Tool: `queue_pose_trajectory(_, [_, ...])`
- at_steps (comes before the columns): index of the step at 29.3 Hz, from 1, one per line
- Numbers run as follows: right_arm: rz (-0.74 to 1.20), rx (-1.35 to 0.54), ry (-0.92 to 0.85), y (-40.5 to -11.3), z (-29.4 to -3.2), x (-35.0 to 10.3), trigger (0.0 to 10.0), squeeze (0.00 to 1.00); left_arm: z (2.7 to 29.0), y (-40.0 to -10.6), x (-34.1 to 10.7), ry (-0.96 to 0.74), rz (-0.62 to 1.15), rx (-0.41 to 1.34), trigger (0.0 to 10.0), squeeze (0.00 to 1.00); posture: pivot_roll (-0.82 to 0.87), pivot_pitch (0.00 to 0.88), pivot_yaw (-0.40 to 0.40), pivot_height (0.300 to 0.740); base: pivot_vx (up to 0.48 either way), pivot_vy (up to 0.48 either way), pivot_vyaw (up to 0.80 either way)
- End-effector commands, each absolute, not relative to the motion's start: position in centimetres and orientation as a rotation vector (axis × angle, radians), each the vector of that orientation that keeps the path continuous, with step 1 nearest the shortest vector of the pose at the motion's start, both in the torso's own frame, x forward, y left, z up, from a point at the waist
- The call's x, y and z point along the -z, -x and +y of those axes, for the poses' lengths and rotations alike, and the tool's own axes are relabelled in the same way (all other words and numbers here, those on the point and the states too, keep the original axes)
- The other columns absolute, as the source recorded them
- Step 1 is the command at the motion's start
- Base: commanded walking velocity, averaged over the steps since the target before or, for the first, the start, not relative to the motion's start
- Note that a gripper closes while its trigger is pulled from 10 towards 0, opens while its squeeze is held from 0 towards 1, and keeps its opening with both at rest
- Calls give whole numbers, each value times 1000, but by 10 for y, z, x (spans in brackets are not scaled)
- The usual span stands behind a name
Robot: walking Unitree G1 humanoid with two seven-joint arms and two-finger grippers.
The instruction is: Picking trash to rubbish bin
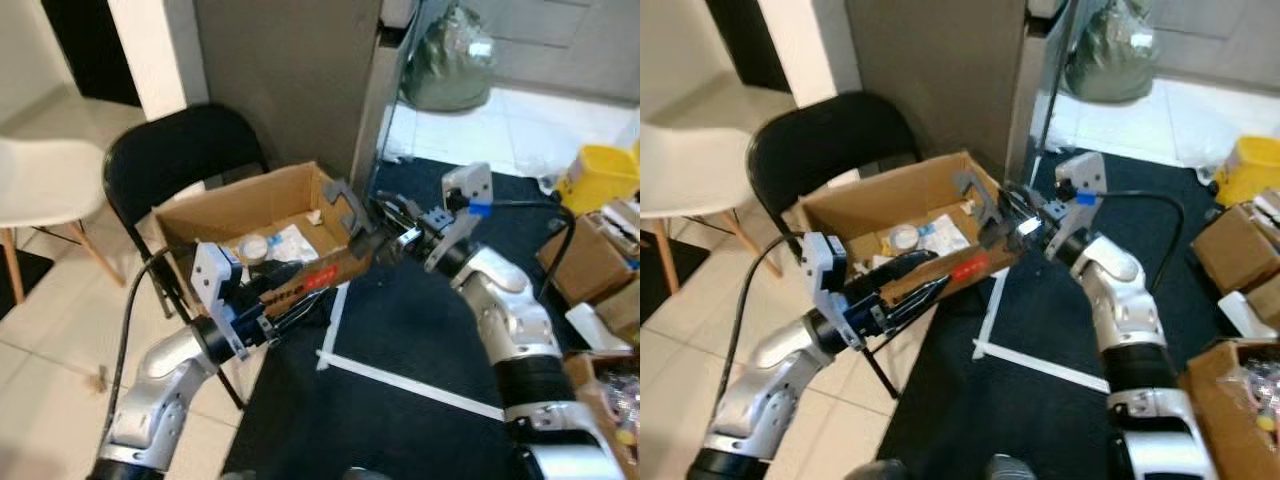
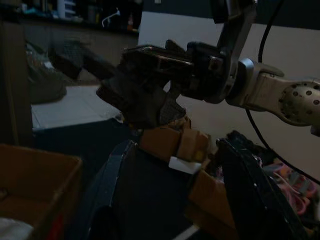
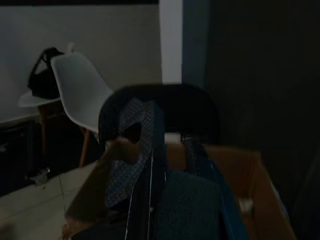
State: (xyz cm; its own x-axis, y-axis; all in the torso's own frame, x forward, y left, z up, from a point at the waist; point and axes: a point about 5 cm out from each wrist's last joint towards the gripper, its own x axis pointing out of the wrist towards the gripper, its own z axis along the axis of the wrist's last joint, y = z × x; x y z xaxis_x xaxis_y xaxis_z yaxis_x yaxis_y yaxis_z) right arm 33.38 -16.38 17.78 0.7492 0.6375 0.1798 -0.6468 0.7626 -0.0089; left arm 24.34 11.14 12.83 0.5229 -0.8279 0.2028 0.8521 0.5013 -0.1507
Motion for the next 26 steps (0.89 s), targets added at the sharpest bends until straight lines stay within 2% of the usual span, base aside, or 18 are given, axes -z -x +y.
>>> queue_pose_trajectory(1, [-168, -725, -70, -332, -159, -176, 10000, 0, 114, -242, -127, 240, -93, 1010, 10000, 0, 23, 0, -14, 740, 439, 0, 688])
queue_pose_trajectory(9, [-155, -730, -63, -332, -159, -174, 10000, 0, 114, -242, -129, 238, -91, 1010, 10000, 0, 23, 0, -14, 740, 438, 0, 667])
queue_pose_trajectory(20, [-132, -726, -9, -333, -159, -173, 10000, 0, 113, -243, -130, 237, -89, 1001, 10000, 0, 22, 0, -16, 740, 417, 0, 0])
queue_pose_trajectory(26, [-115, -740, 29, -332, -160, -170, 10000, 0, 116, -245, -126, 255, -30, 948, 10000, 0, 20, 0, -14, 740, 42, 0, 0])
